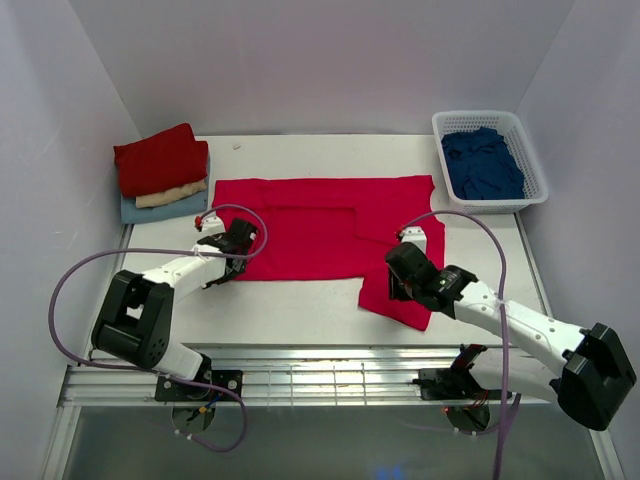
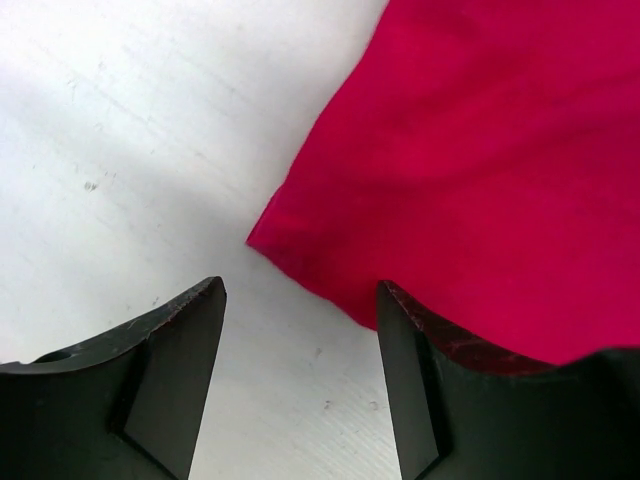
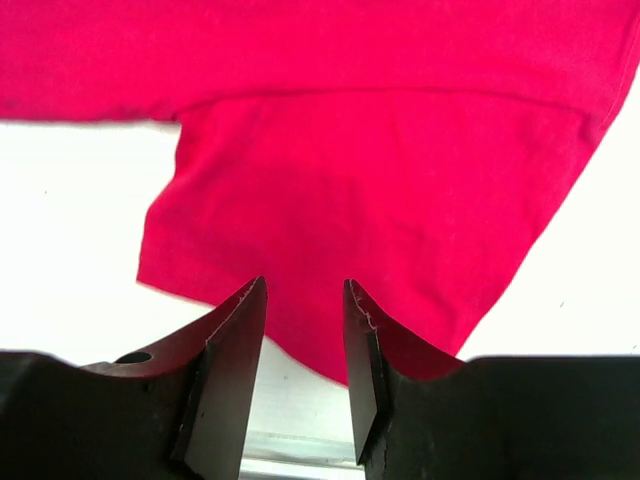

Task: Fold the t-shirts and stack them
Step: Fold the tshirt

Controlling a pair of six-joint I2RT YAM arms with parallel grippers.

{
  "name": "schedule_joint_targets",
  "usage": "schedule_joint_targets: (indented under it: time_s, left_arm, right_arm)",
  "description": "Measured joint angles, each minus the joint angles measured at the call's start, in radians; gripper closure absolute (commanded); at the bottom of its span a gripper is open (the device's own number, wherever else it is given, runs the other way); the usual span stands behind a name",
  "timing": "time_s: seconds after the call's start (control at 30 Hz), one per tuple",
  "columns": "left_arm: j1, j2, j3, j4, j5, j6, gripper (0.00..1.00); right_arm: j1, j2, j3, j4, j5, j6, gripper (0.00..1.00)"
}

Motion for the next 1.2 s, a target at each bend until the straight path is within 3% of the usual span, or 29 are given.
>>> schedule_joint_targets:
  time_s: [0.27, 0.73, 1.2]
  left_arm:
    - [0.002, -0.049, -0.070, -0.025, -0.011, -0.078, 0.29]
    - [0.054, -0.234, -0.165, 0.164, 0.063, 0.004, 0.34]
    - [0.192, -0.192, -0.182, 0.264, 0.189, 0.056, 0.38]
  right_arm:
    - [0.098, -0.072, -0.069, -0.069, 0.040, 0.132, 0.59]
    - [0.188, 0.058, -0.068, -0.149, 0.120, 0.260, 0.60]
    - [0.201, 0.114, -0.059, -0.175, 0.143, 0.299, 0.61]
